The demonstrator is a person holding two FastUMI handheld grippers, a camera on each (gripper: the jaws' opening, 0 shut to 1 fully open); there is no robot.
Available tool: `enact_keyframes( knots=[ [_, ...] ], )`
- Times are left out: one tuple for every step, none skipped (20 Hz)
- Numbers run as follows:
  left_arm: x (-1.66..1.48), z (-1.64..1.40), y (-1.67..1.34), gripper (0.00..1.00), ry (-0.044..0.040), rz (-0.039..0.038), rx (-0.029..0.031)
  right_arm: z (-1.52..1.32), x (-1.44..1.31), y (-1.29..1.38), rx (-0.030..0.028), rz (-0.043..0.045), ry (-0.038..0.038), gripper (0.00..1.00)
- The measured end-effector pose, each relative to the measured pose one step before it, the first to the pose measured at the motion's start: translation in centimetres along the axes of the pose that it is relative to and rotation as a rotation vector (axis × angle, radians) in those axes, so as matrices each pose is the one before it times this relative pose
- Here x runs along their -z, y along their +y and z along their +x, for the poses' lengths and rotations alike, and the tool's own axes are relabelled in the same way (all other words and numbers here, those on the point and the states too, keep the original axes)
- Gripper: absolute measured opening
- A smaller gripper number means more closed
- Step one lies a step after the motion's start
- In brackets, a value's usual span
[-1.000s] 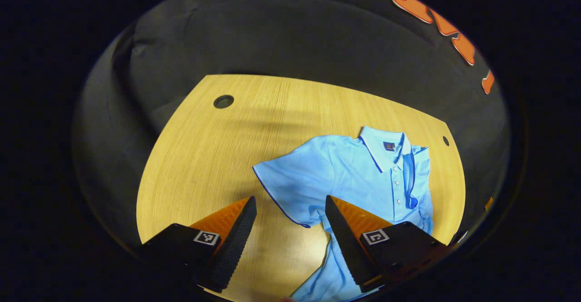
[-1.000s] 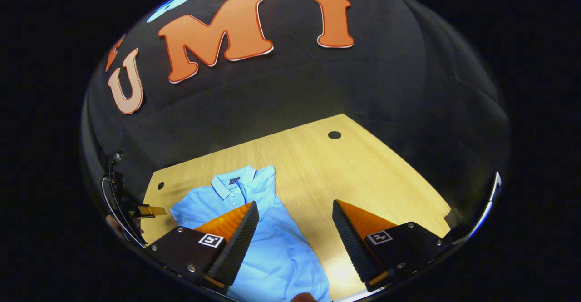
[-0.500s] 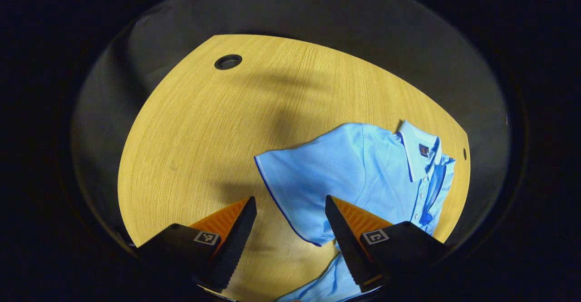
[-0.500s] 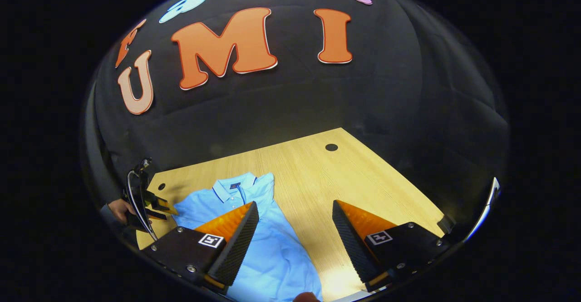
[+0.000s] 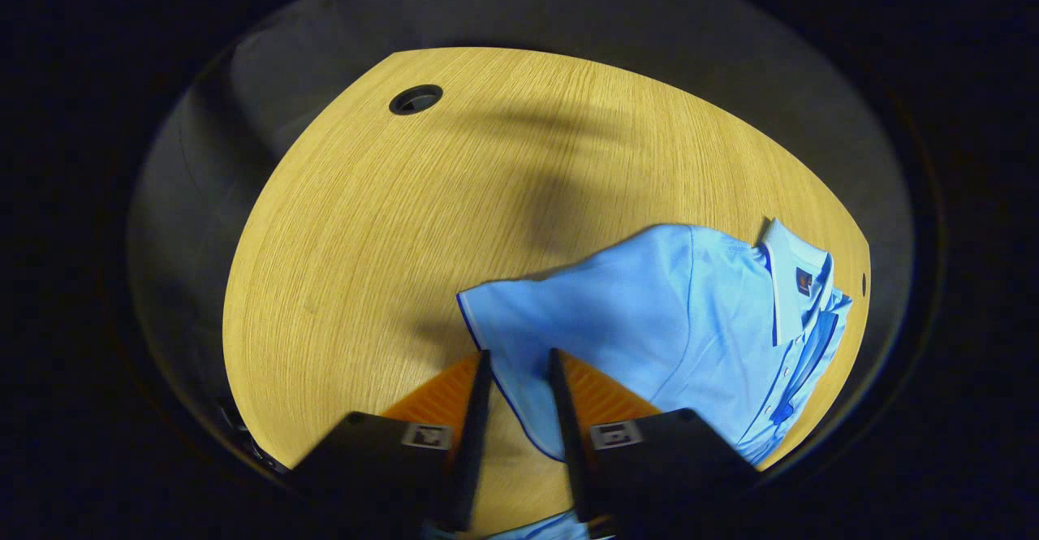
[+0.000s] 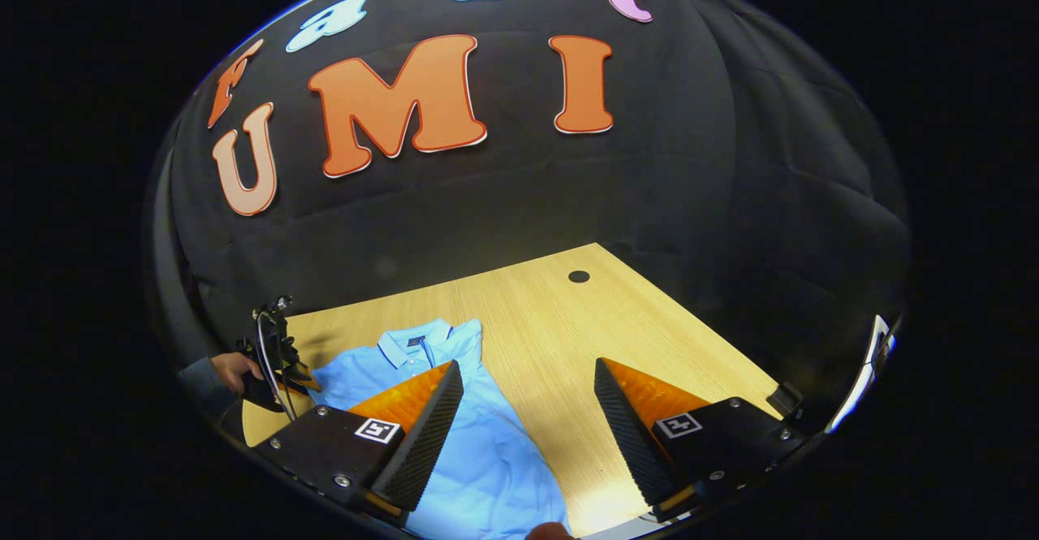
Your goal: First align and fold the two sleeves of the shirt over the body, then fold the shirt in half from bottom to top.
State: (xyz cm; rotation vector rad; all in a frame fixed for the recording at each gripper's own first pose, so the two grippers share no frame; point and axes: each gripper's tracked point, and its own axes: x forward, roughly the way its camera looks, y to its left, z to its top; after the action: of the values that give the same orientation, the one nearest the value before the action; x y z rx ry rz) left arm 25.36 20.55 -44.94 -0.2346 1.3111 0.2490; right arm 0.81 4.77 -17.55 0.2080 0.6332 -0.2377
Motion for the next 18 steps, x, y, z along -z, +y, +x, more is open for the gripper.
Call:
enact_keyframes(
  knots=[
    [-0.172, -0.151, -0.159, 0.35, -0.00972, -0.00855, 0.00453, -0.193, 0.143, -0.070, 0.00612, 0.00319, 0.00070, 0.99],
    [0.026, -0.048, -0.198, 0.14, 0.00907, 0.00724, 0.00582, -0.127, 0.062, -0.204, 0.00380, 0.00382, -0.00060, 0.99],
    [0.116, -0.059, -0.474, 0.14, -0.00383, 0.00918, 0.04017, -0.179, 0.050, -0.040, 0.00135, 0.00145, -0.00088, 0.99],
    [0.231, -0.196, -0.653, 0.14, 0.00504, 0.00177, 0.02457, -0.164, 0.036, -0.228, 0.00484, -0.00085, -0.00086, 0.99],
    [-0.339, -0.311, -0.674, 0.13, -0.00339, 0.00683, 0.03267, -0.205, 0.047, -0.063, 0.00016, -0.00104, 0.00045, 0.99],
    [-0.086, -0.095, -0.585, 0.09, -0.01109, 0.00803, 0.02279, -0.204, 0.032, -0.207, 0.00482, -0.00084, -0.00119, 0.99],
    [-0.320, -0.390, -0.692, 0.09, -0.01547, 0.00891, 0.02296, -0.133, -0.073, -0.128, -0.00016, 0.00065, -0.00175, 0.99],
    [-0.397, -0.519, -1.007, 0.10, -0.01909, 0.01498, 0.02652, -0.087, -0.025, -0.008, -0.00133, 0.00363, -0.00140, 0.99],
    [-0.387, -0.553, -0.835, 0.09, -0.01540, 0.02303, 0.01876, -0.042, 0.016, 0.010, -0.00494, 0.00415, 0.00021, 0.99],
    [-0.356, -0.542, -1.106, 0.09, -0.01622, 0.02368, 0.02416, -0.009, -0.068, 0.066, -0.00532, 0.00096, 0.00183, 0.99],
    [-0.263, -0.488, -1.144, 0.12, -0.00851, 0.02256, 0.02076, -0.099, 0.082, -0.240, 0.00465, -0.00152, 0.00335, 0.99],
    [-0.244, -0.272, -1.127, 0.09, -0.00589, 0.02512, 0.01730, -0.027, -0.136, -0.121, -0.00272, -0.00111, -0.00166, 0.99],
    [-0.038, -0.326, -1.091, 0.09, 0.00301, 0.02359, 0.01395, -0.132, -0.225, -0.081, 0.00022, -0.00229, -0.00524, 0.99],
    [-0.120, -0.086, -1.460, 0.09, -0.00441, 0.01890, 0.02139, -0.101, -0.183, -0.217, 0.00169, -0.00406, -0.00694, 0.99],
    [-0.109, -0.044, -1.405, 0.09, -0.00036, 0.02074, 0.01775, -0.204, -0.016, -0.333, 0.00529, -0.00478, -0.00323, 0.99],
    [-0.170, -0.217, -1.141, 0.09, -0.00451, 0.01881, 0.01557, -0.040, 0.006, -0.393, 0.00728, -0.00302, -0.00011, 0.99],
    [-0.220, -0.031, -1.321, 0.11, -0.00047, 0.01830, 0.01603, -0.162, 0.064, -0.225, 0.00274, 0.00315, -0.00013, 0.99],
    [-0.050, 0.043, -1.116, 0.09, -0.00140, 0.01814, 0.00938, 0.024, 0.058, -0.290, 0.00542, 0.00710, -0.00022, 0.99]
  ],
)
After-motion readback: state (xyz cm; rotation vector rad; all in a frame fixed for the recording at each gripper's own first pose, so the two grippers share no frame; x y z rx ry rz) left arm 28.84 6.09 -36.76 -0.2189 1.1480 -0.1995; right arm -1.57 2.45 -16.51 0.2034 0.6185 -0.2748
